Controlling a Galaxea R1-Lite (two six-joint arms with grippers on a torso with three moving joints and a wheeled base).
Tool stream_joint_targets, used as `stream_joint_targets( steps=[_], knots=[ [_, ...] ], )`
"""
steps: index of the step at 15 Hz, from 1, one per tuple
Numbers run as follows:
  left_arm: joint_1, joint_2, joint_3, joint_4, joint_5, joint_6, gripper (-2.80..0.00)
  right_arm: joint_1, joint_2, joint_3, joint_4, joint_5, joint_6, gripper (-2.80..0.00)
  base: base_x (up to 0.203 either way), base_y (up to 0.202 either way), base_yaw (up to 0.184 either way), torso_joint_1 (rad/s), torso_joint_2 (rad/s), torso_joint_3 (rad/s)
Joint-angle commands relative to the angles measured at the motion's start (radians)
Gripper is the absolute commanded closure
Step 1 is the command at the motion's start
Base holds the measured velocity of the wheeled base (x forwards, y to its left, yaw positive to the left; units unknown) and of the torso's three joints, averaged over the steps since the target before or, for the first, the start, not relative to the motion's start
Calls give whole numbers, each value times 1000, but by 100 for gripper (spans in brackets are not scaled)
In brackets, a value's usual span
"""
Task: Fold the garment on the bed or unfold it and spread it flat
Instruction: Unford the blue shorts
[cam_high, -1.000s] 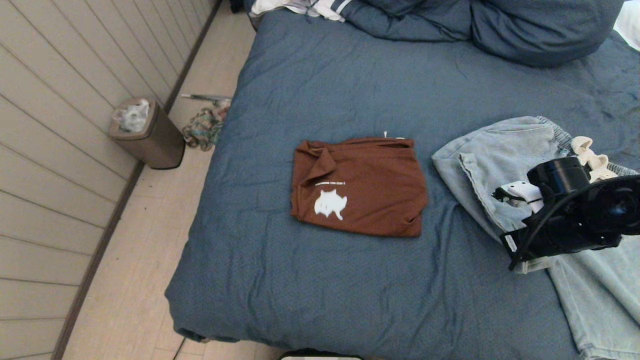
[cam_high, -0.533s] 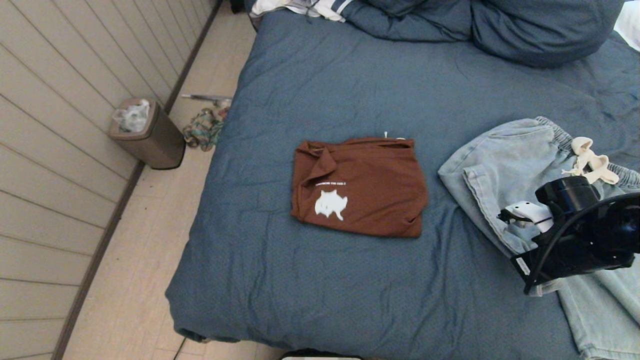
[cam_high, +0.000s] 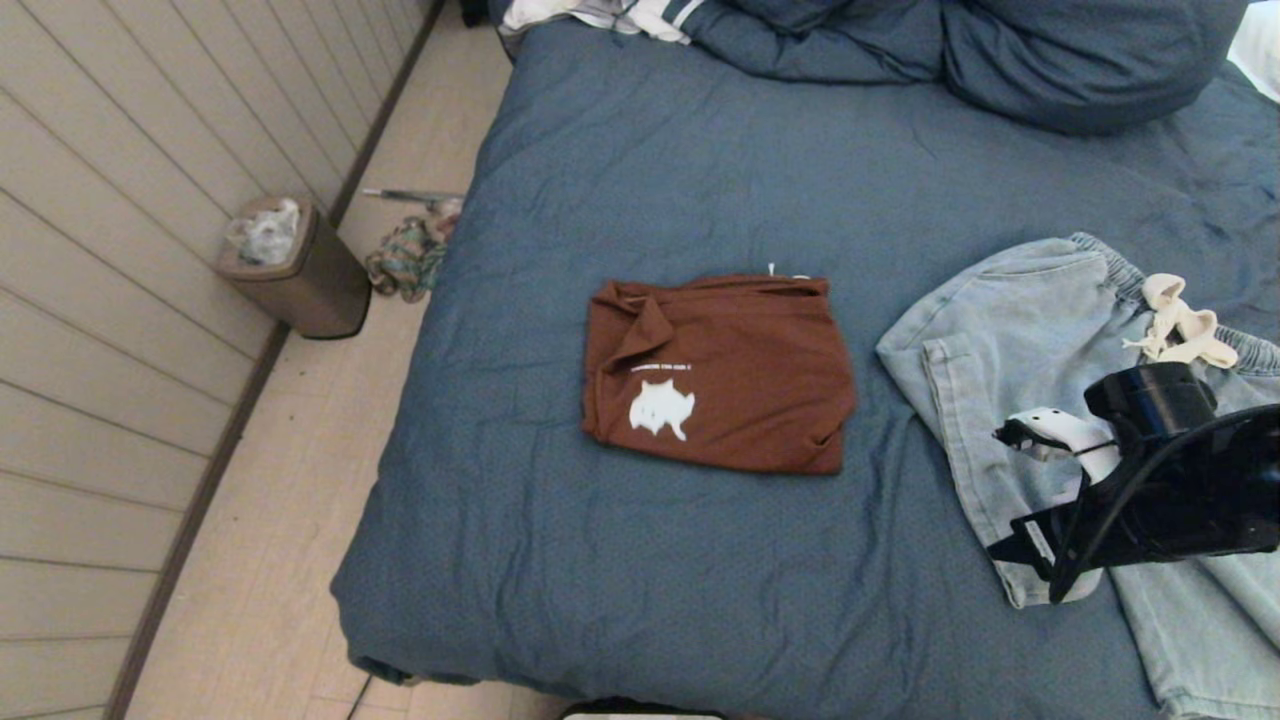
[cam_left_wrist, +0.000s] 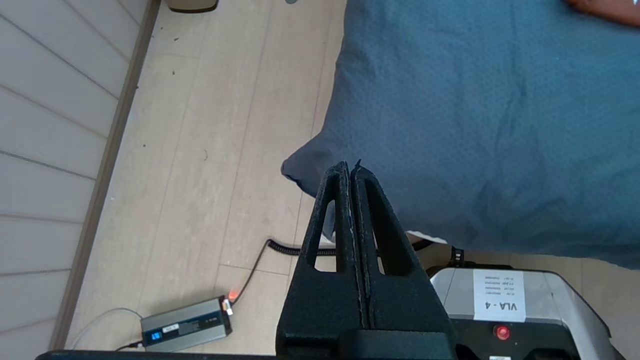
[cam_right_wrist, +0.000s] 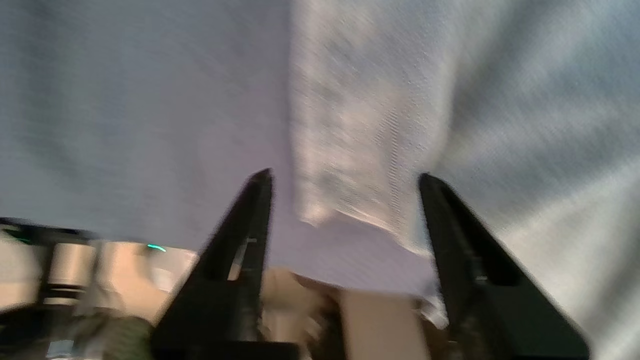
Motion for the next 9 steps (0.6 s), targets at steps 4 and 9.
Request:
stream_joint_targets(
  steps=[4, 9],
  knots=[
    [1, 1, 0, 1, 0, 0, 0, -4, 5, -196, -1, 71, 147, -280, 0, 0, 0, 0, 0, 0],
    [2, 1, 0, 1, 2, 0, 0, 75, 160, -420, 1, -8, 199, -280, 0, 0, 0, 0, 0, 0]
  ],
)
